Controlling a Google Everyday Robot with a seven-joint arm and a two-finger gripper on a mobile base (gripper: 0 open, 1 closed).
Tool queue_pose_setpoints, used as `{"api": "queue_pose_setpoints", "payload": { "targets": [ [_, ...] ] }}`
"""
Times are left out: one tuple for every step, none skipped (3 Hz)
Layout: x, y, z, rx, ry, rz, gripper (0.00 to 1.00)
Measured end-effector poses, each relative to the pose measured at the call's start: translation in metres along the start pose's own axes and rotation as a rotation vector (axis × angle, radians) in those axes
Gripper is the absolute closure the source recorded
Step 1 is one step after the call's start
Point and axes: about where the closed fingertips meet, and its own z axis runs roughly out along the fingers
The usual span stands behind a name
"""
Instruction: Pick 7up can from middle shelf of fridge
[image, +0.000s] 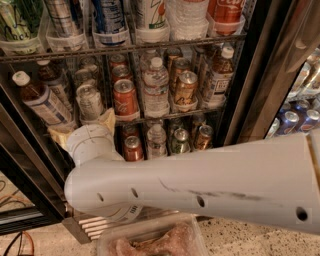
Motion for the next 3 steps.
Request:
{"api": "queue_pose_setpoints", "payload": {
  "targets": [
    [0.000,0.004,0.010,-0.019,-0.006,0.004,0.13],
    [-0.003,0.006,0.022,-0.030,-0.009,0.003,0.19],
    [-0.001,0.005,0.022,-0.024,-0.007,0.002,0.21]
  ]
}}
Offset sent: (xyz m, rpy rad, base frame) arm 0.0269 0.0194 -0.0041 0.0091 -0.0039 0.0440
